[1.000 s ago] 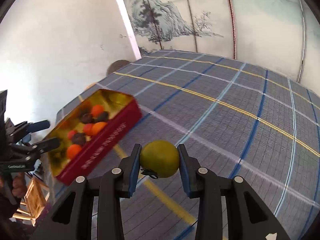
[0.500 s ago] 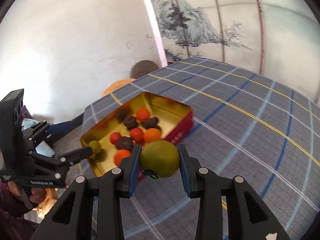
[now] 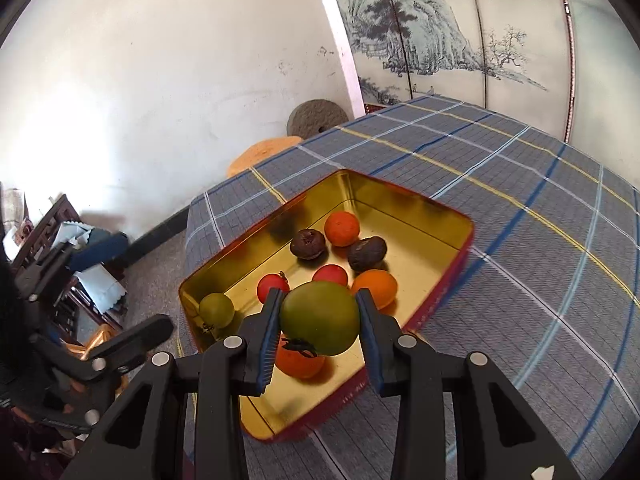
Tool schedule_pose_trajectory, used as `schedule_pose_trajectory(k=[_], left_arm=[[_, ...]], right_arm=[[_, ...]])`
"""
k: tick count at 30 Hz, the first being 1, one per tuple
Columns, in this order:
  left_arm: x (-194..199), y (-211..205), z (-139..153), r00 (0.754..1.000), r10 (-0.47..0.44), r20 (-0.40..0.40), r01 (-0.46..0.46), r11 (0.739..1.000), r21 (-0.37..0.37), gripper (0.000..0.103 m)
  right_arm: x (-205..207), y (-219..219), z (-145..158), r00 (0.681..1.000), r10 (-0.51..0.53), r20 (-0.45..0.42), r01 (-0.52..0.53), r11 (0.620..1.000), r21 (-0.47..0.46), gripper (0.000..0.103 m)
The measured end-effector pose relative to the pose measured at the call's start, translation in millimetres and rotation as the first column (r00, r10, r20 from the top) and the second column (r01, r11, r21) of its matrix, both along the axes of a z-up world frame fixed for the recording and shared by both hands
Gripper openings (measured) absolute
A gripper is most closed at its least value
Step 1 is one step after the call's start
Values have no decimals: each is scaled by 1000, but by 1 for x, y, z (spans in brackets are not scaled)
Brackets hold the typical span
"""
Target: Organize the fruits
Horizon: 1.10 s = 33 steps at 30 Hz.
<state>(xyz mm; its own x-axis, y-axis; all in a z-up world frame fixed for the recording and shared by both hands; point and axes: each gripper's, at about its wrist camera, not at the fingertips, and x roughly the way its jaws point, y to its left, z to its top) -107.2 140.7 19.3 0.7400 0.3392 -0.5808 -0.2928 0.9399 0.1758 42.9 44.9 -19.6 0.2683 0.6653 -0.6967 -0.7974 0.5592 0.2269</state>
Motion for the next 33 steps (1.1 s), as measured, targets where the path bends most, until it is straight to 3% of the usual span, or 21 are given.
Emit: schedule_pose_trajectory(k=[8,17,25,33], left_arm=[[-2,8,-2,1000,4,8,-4,1000,-22,102],[-10,5,1,999,23,46,-24,999,30,102],[-23,12,17,993,-21,114,30,996,-79,102],[-33,3,34,989,-24,147,31,998,-48,102]], right_arm=[[-1,21,-10,1000,25,-8,-25,999,-26,35],[9,39,-15,1000,24,-12,-25,999,-34,35],[13,49,-9,1000,15,19,-15,1000,0,37],[-18,18,33,987,-40,153,26,995,95,70]])
